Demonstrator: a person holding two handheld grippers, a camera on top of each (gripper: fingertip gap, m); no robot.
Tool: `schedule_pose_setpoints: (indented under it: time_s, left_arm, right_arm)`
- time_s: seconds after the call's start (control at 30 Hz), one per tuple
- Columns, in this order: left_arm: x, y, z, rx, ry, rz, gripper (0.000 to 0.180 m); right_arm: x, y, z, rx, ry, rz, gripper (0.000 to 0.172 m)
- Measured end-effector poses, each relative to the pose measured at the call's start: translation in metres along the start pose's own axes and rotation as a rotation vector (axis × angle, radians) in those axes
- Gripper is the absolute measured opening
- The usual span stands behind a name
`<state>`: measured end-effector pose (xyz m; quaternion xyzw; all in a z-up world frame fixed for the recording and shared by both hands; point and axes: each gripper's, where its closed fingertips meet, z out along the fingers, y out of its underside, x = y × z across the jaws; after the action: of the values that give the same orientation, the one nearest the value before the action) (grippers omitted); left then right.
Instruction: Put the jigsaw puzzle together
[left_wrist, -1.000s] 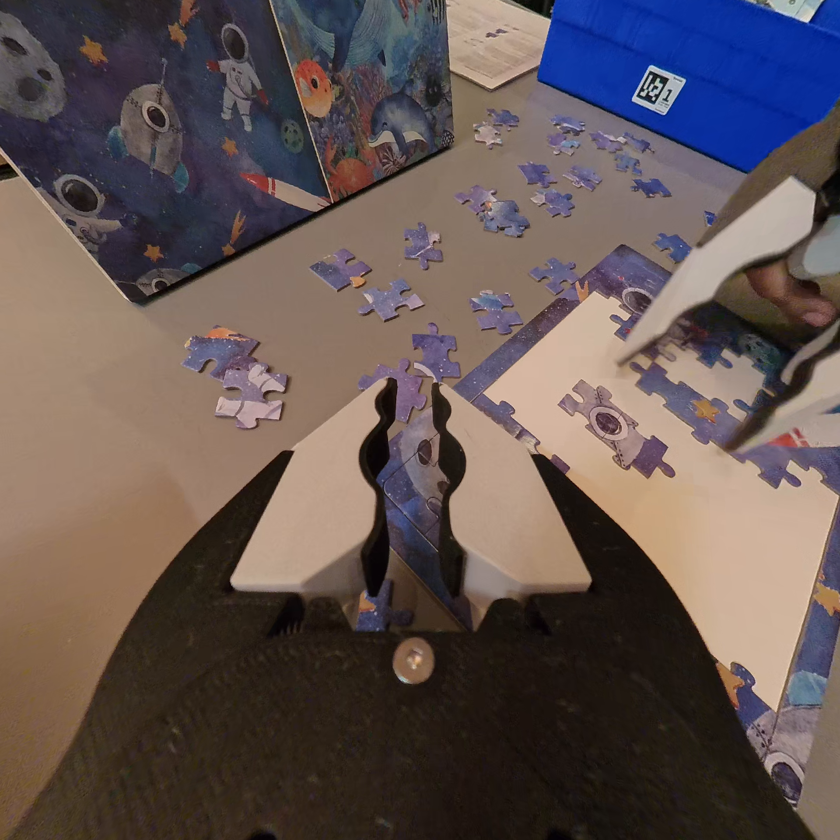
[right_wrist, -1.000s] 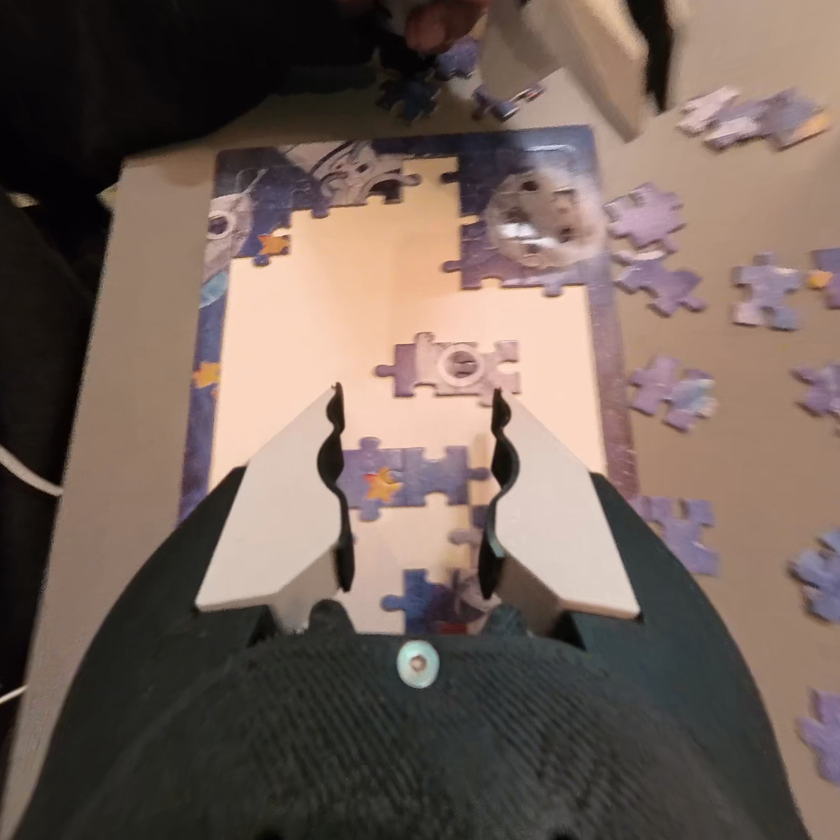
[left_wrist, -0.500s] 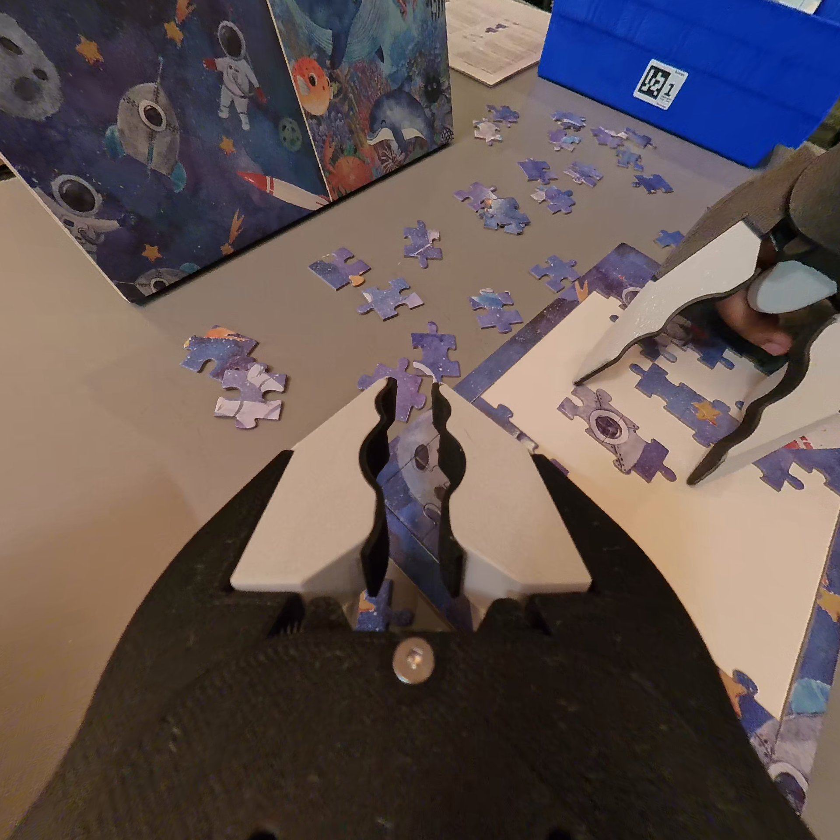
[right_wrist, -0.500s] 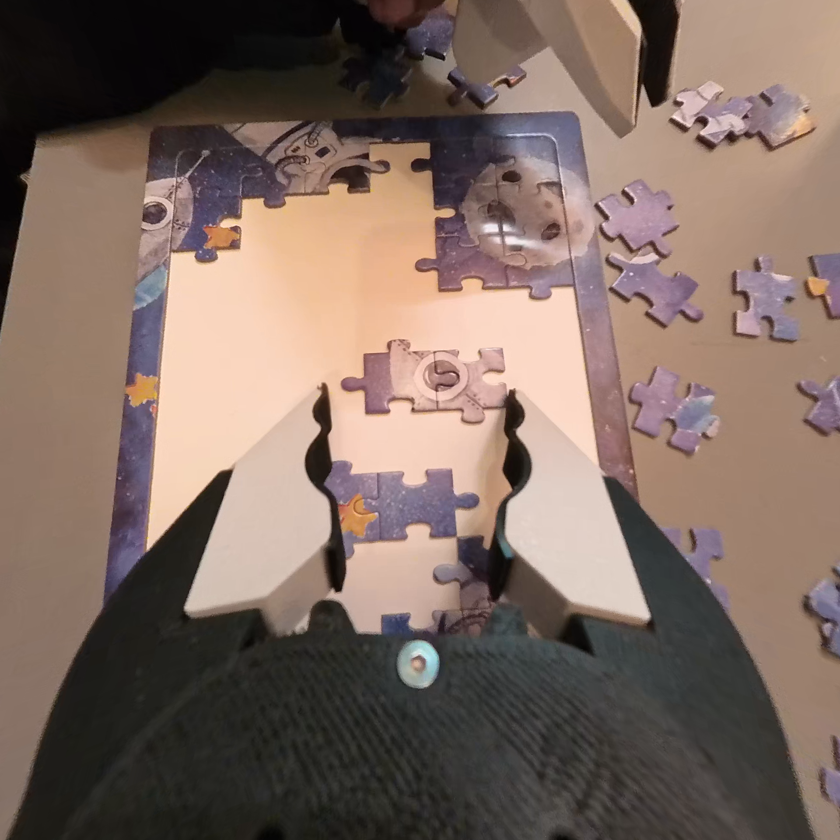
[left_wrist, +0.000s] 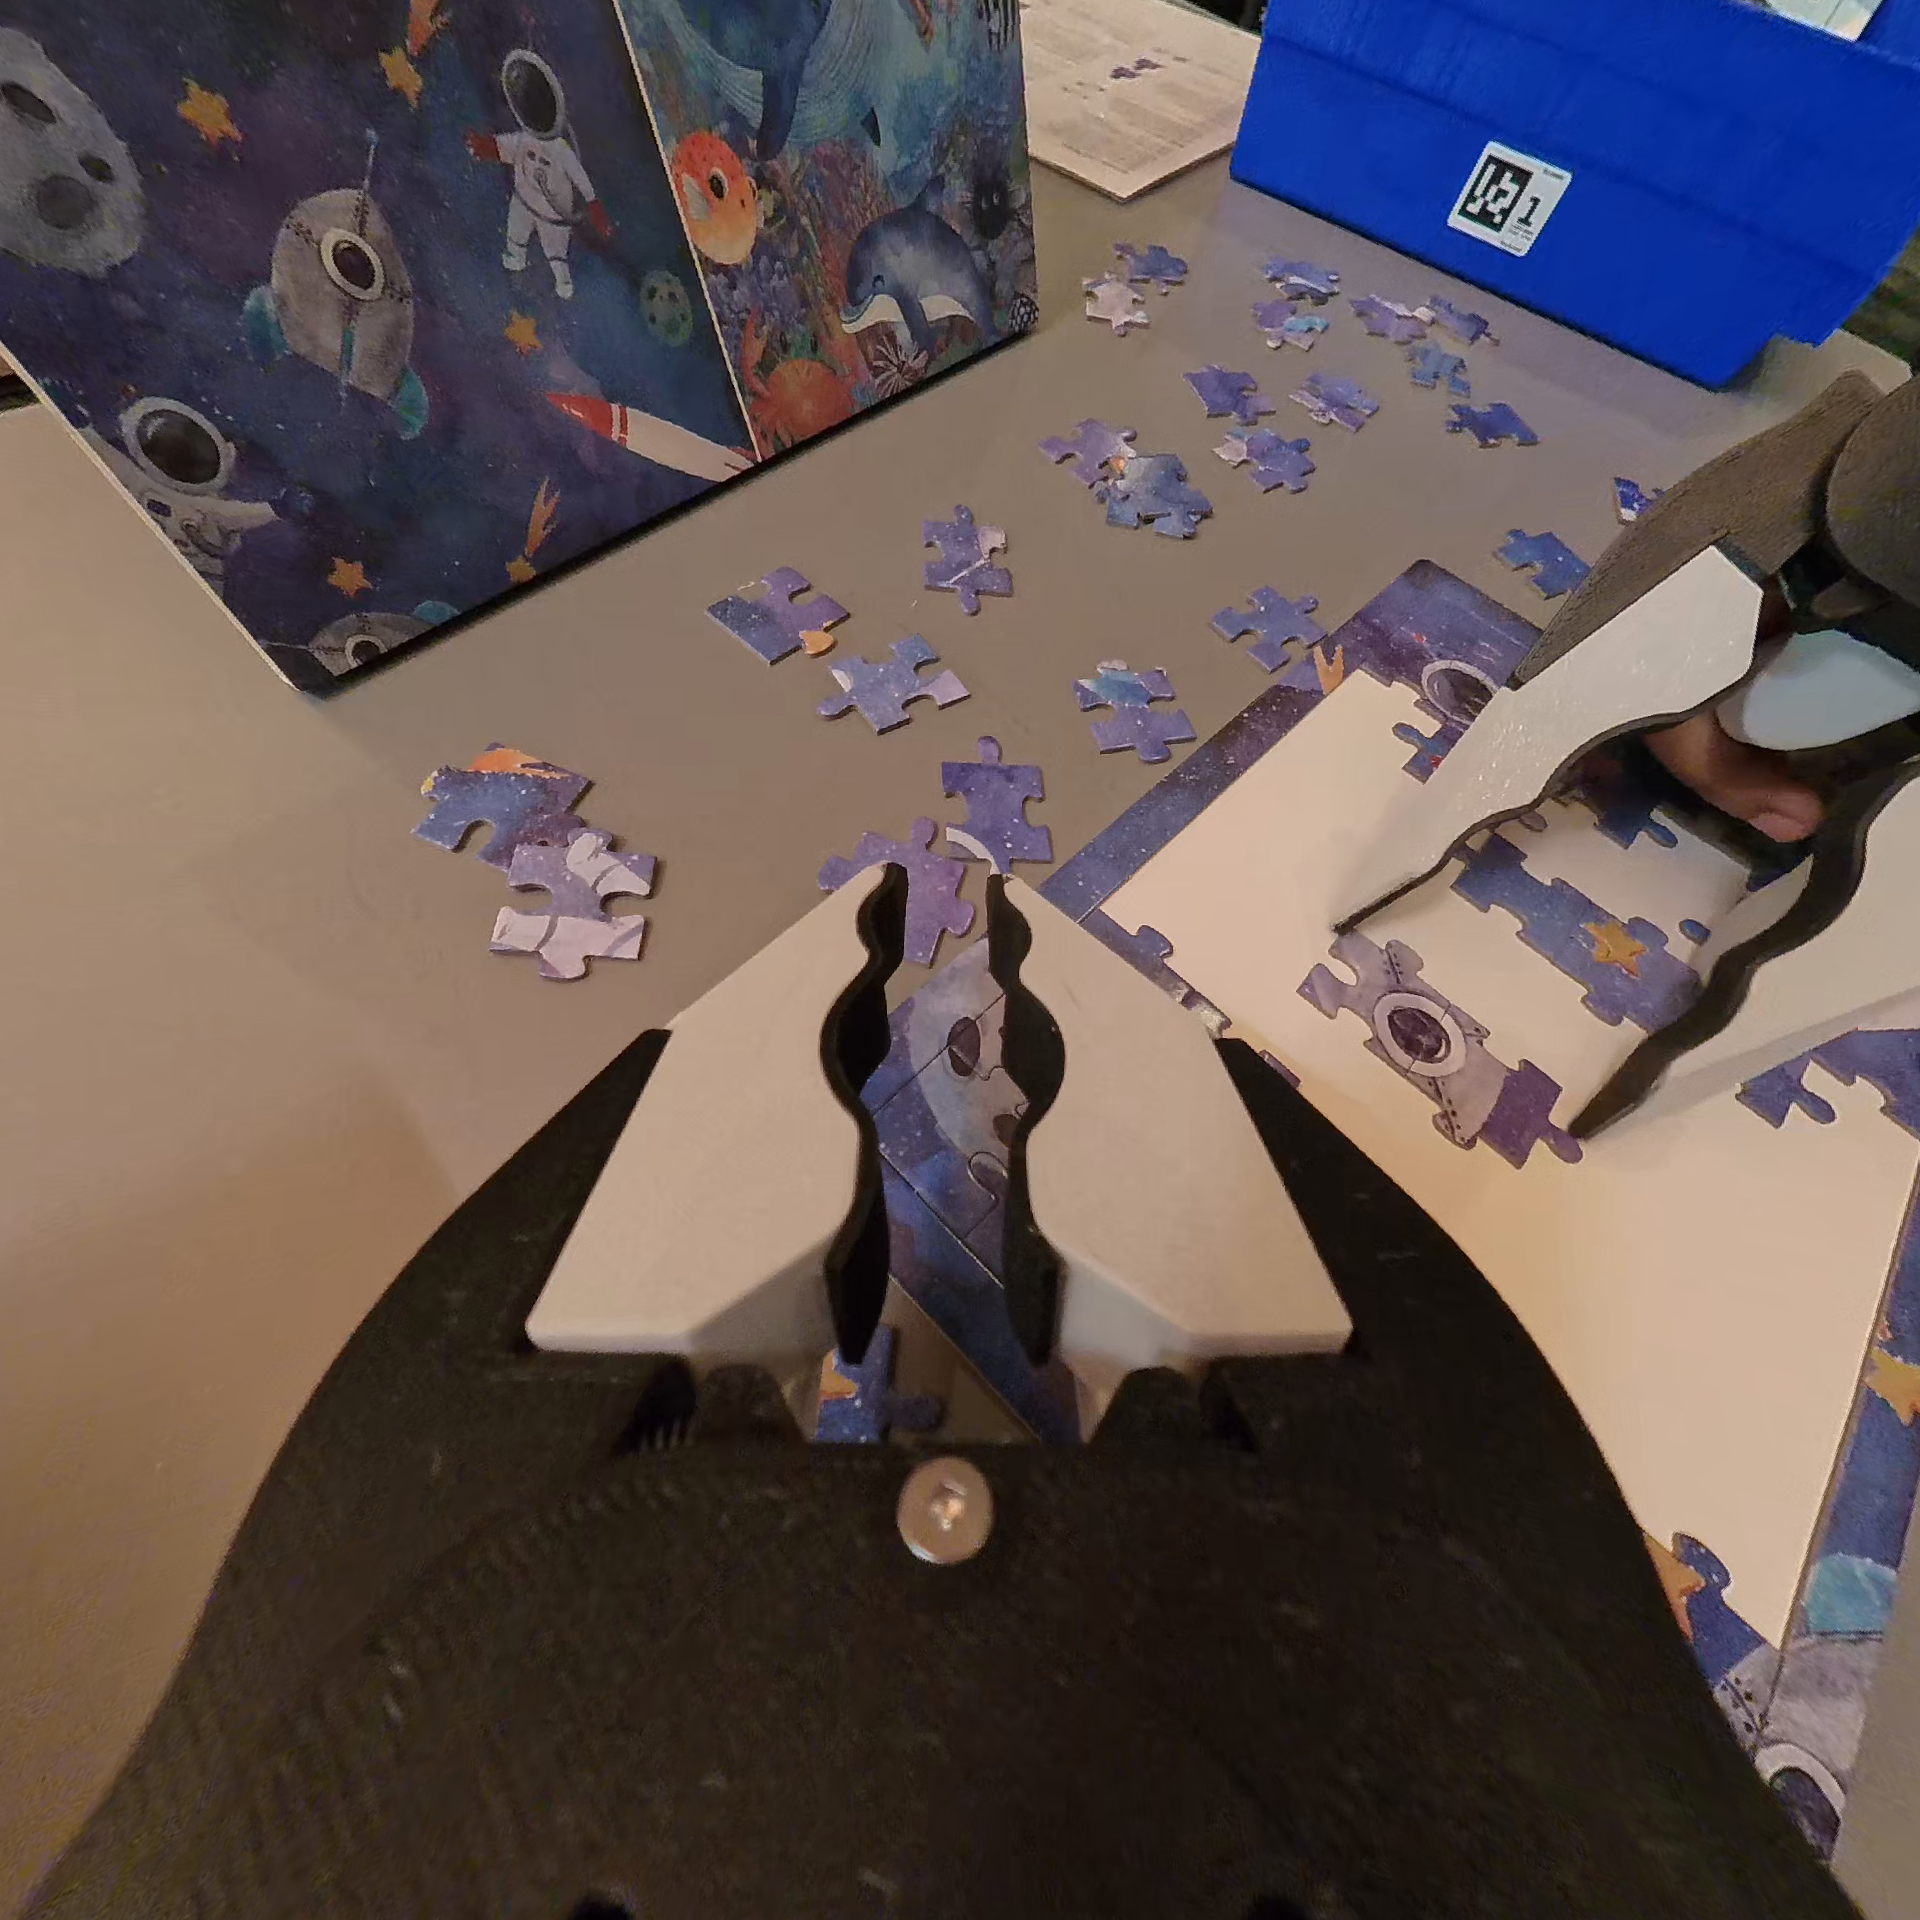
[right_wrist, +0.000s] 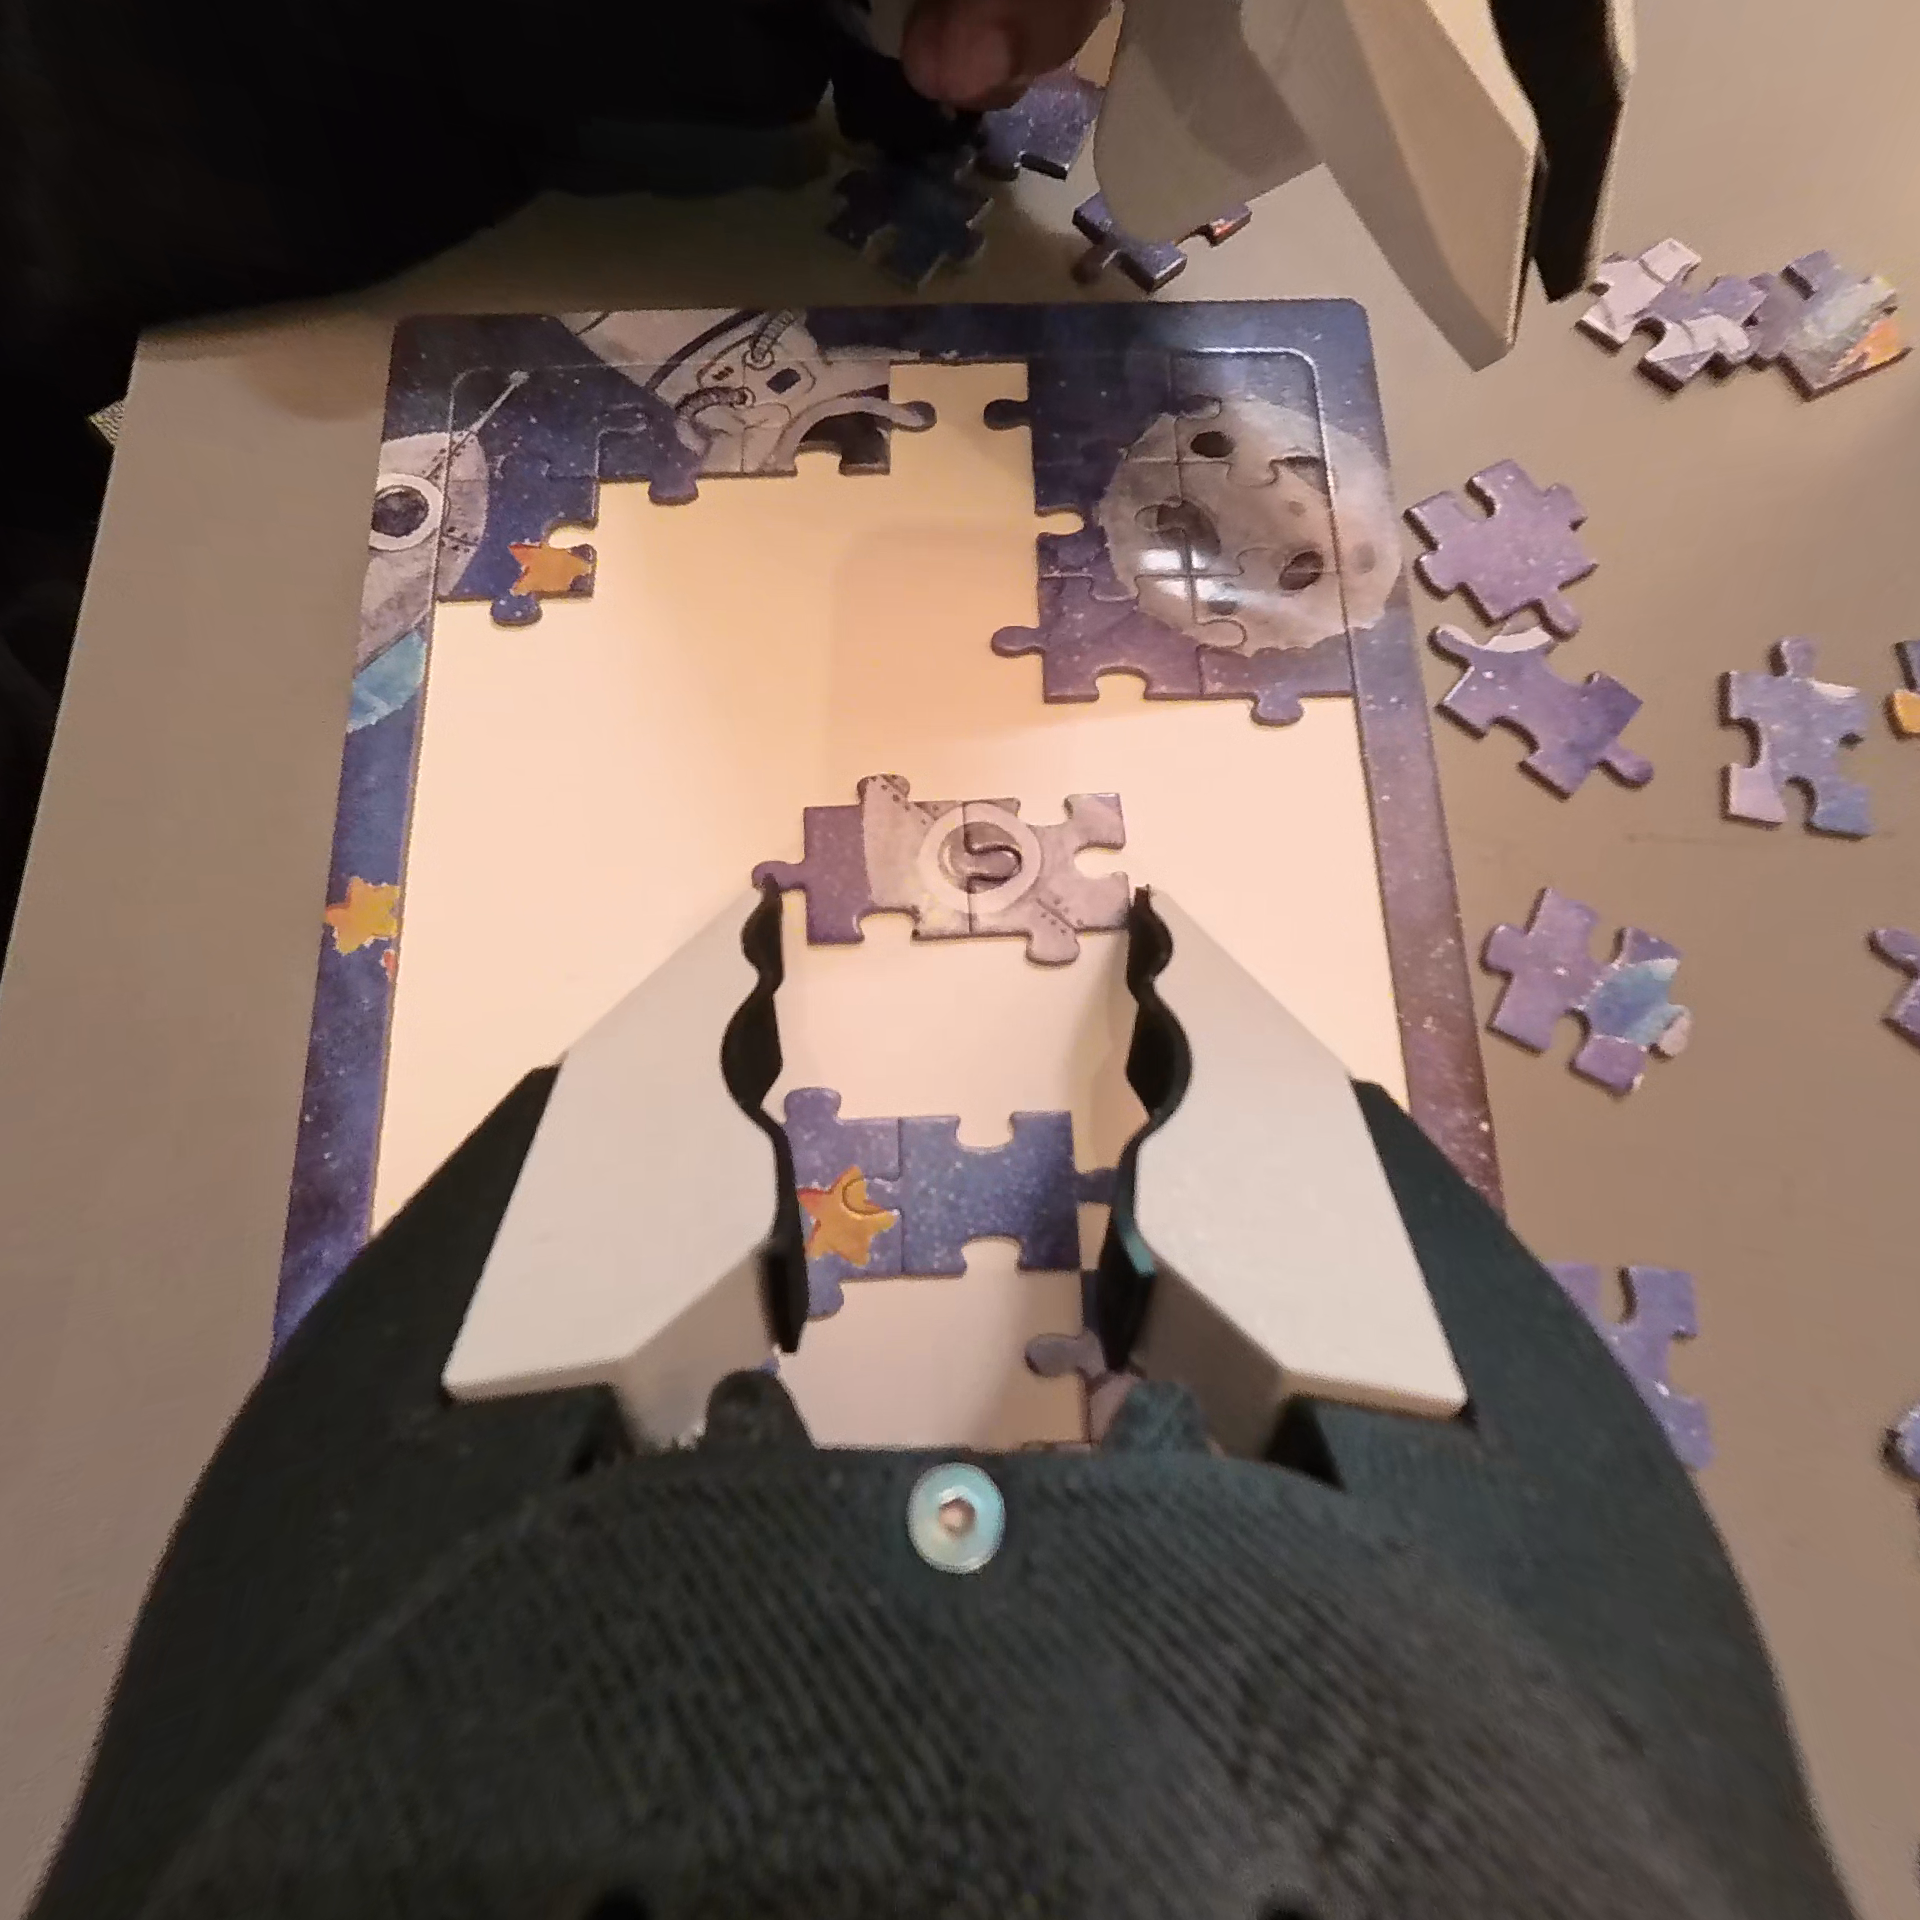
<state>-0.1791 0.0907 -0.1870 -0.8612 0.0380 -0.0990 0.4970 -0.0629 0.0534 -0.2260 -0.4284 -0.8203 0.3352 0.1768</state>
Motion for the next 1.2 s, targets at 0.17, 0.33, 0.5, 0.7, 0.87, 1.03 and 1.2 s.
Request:
schedule_pose_setpoints:
  time_s: [0.17,0.33,0.5,0.7,0.87,1.03,1.2]
  left_arm:
    - [0.0,-0.004,-0.002,0.027,0.003,-0.013,0.013]
    - [-0.031,-0.004,-0.016,0.033,-0.168,-0.035,0.005]
    - [-0.065,0.002,-0.038,0.018,-0.329,-0.012,0.002]
    - [-0.091,0.008,-0.061,0.046,-0.368,-0.058,0.001]
    - [-0.088,0.006,-0.061,0.06,-0.342,-0.065,0.001]
    - [-0.087,0.014,-0.052,-0.027,-0.386,0.029,0.001]
    - [-0.085,0.015,-0.05,-0.035,-0.382,0.038,0.002]
  right_arm:
    - [0.003,-0.012,-0.011,0.07,0.005,0.021,0.075]
    - [0.036,-0.037,-0.052,0.291,0.11,0.106,0.07]
    - [0.076,-0.038,-0.096,0.454,0.288,0.16,0.058]
    - [0.107,-0.015,-0.116,0.495,0.36,0.256,0.047]
    - [0.119,-0.004,-0.118,0.552,0.339,0.343,0.045]
    - [0.132,0.01,-0.12,0.506,0.429,0.33,0.042]
    - [0.135,0.01,-0.125,0.524,0.459,0.332,0.039]
